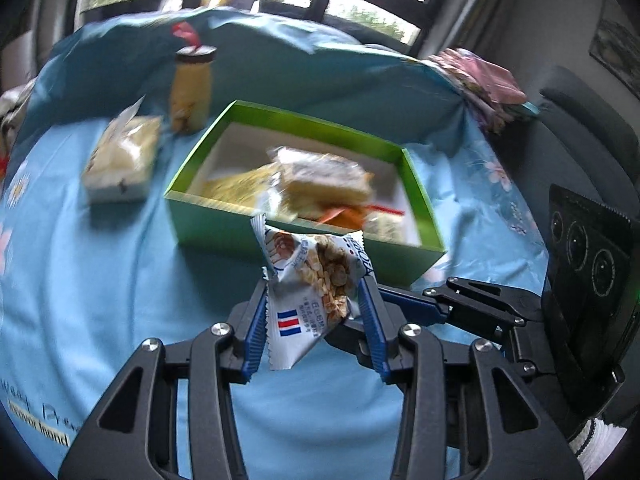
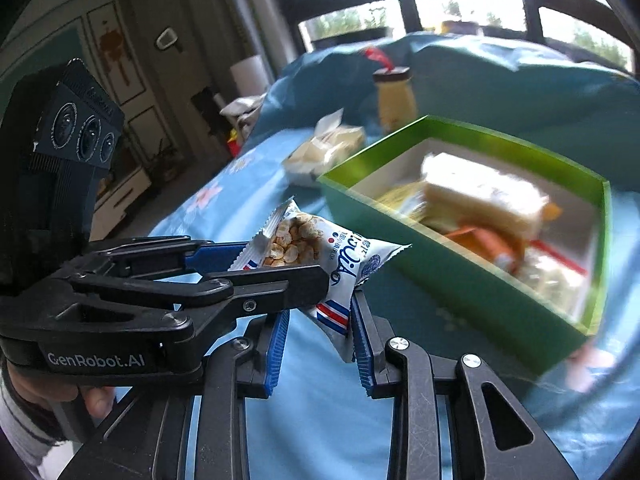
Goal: Organize snacks
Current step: 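Lift the small peanut packet and carry it over the green box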
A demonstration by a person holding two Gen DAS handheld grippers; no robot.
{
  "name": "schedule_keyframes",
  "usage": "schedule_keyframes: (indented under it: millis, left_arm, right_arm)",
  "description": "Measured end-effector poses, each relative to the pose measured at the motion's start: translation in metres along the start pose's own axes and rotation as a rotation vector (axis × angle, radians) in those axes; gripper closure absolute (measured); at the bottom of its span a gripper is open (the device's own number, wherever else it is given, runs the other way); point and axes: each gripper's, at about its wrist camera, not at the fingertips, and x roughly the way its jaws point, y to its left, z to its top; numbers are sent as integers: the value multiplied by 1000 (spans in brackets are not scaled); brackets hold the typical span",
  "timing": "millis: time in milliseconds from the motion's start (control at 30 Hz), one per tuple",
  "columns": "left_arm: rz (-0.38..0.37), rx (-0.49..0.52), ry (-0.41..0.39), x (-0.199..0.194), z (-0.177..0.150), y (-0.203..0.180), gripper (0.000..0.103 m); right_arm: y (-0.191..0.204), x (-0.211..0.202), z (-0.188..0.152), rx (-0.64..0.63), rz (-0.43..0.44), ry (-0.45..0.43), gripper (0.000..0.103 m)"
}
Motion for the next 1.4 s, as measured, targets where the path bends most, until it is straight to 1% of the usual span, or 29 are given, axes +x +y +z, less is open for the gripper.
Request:
schedule_keyframes:
  millis: [267, 400, 633, 767, 1167, 1400]
  left_arm:
    - [-54, 93, -3, 25, 36, -34, 61]
    - [-83, 104, 6, 41, 52, -39, 61]
    - [-97, 114, 18, 64, 70, -41, 61]
    - [-93, 114, 21, 71, 72, -39, 61]
    - [-74, 106, 41, 87, 76, -31, 61]
    - [-58, 98, 61, 96, 76, -28, 61]
  right_arm:
    - [-37, -29, 13, 58, -68, -71, 70]
    - [-55, -30, 23, 84, -97, -83, 70]
    - [-79, -25, 33, 105, -133, -92, 70]
    - [-86, -19, 36, 110, -145, -89, 70]
    - [-95, -4, 37, 125, -144, -68, 70]
    - [-99, 5, 37, 133, -149, -37, 70]
